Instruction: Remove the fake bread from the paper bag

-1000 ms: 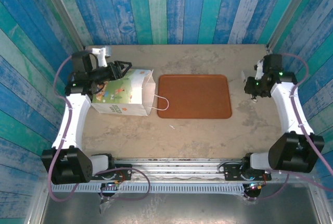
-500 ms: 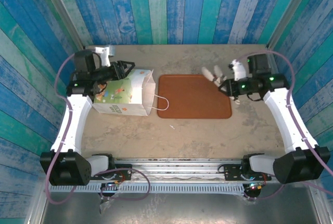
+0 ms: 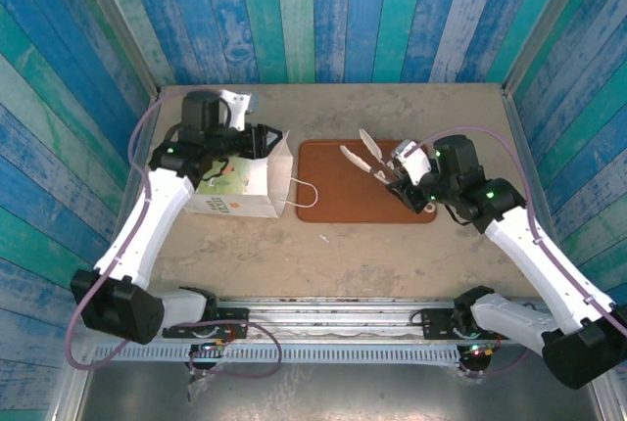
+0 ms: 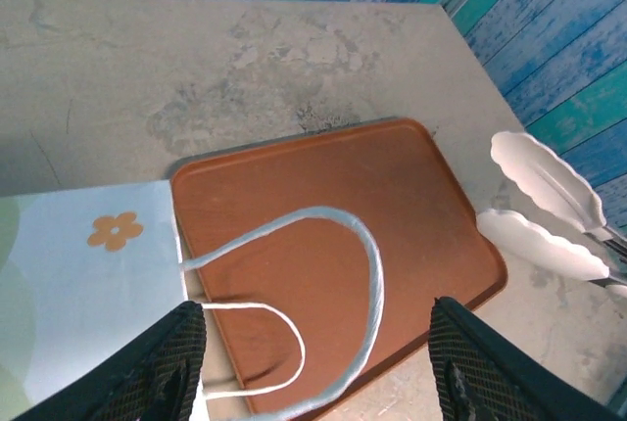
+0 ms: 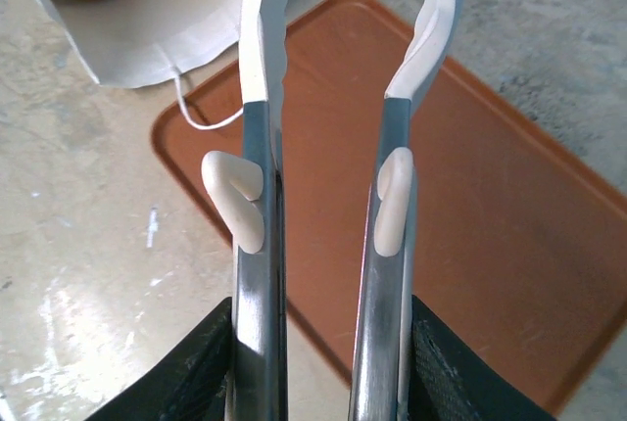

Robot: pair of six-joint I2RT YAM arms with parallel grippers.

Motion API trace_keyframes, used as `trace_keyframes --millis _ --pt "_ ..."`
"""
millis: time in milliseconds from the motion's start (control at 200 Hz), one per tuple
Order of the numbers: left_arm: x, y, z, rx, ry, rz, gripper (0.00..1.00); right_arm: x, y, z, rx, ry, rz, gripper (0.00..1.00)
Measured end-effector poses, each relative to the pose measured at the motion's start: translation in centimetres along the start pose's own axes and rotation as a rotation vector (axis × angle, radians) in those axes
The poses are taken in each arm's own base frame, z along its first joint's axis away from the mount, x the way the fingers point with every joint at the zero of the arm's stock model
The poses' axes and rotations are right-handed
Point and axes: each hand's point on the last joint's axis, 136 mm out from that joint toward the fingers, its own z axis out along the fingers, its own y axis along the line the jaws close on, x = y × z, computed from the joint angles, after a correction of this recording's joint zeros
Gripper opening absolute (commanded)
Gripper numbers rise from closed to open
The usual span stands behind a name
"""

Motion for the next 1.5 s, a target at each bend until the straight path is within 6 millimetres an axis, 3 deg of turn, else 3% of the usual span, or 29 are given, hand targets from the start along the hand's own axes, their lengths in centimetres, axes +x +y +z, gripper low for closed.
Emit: trace_keyframes --millis 235,351,516,751,887,1182,1367,1498 --pt "1.3 -1.5 3.4 -0.022 0.147 0.076 0.62 0.5 -0.5 1.8 0.024 0.048 -0.013 0.41" --pt "2.2 -1.2 4.3 -0.043 0.209 0.084 0.51 0.8 -0.3 2.3 0.016 0.063 -0.006 0.41" --pt "3.0 -1.0 5.5 -0.067 0.274 0.081 0.13 0.8 0.6 3.0 -0.002 0.044 -0.029 0.4" --pt "2.7 0.3 5.4 -0.153 0.265 0.064 0.0 2.8 3.2 4.8 -0.047 0.056 -0.097 0.4" --pt "1.6 0.7 4.3 -0.204 0.203 0.067 0.0 2.4 4.7 5.5 -0.059 0.028 -0.155 0.39" --pt "-0.6 0.6 -1.1 -0.302 0.035 0.066 0.0 3.0 7.9 7.8 -0.039 0.009 -0.323 0.39" --pt "-0.1 1.3 -2.4 -0.351 0.017 0.059 0.0 2.9 9.1 9.0 -0.051 0.008 -0.348 0.4" --pt "0.1 1.8 -3.2 -0.383 0.0 0.049 0.0 3.2 11.1 9.9 -0.091 0.013 -0.366 0.39"
